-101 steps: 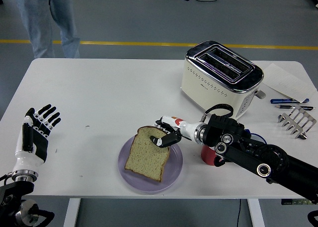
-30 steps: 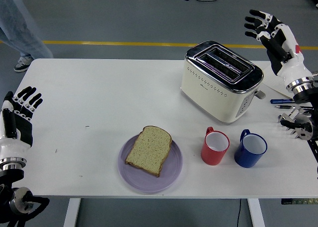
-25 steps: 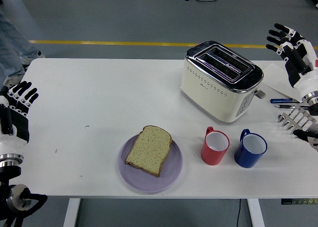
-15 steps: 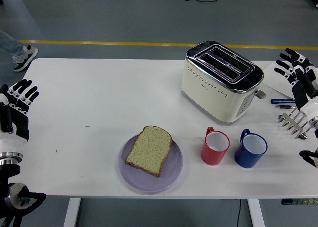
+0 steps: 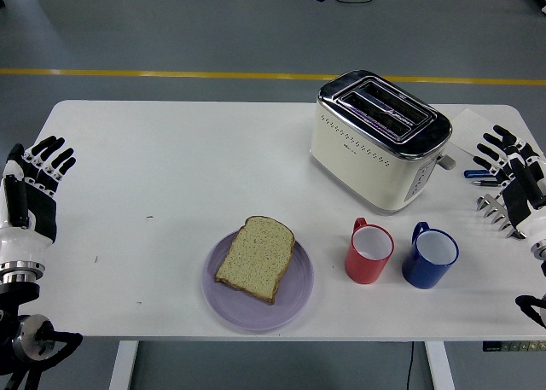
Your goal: Push plate across desktop,pick up the break from the machine,place the break in the plate
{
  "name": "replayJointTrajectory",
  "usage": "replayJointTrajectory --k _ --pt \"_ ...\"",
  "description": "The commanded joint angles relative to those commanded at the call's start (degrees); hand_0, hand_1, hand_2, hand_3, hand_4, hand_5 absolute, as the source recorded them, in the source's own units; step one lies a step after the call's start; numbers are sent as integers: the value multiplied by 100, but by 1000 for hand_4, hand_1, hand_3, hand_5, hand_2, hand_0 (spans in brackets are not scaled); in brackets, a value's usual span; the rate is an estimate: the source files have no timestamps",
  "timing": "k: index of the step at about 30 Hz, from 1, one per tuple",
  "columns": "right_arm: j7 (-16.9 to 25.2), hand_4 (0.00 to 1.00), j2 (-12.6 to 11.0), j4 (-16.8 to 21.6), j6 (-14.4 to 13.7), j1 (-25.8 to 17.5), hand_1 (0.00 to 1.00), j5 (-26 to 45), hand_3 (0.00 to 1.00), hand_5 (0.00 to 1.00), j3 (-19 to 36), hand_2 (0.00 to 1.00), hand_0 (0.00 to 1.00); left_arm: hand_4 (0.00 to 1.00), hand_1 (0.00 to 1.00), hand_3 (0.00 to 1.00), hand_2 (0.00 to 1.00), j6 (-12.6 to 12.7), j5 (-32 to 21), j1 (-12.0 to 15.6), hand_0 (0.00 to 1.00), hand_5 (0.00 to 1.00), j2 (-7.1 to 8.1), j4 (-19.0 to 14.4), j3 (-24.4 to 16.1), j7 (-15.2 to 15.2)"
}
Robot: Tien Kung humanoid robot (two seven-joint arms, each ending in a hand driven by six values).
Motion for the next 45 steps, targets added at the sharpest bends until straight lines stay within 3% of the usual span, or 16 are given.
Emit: replayJointTrajectory --k 39,45 --pt "38 538 -81 -26 23 -347 739 -11 750 583 412 757 770 532 726 655 753 -6 -35 20 748 998 118 61 507 -8" --pt "-37 535 -64 -19 4 -341 738 -61 743 579 421 752 766 532 727 658 756 -15 68 -48 748 998 124 33 498 227"
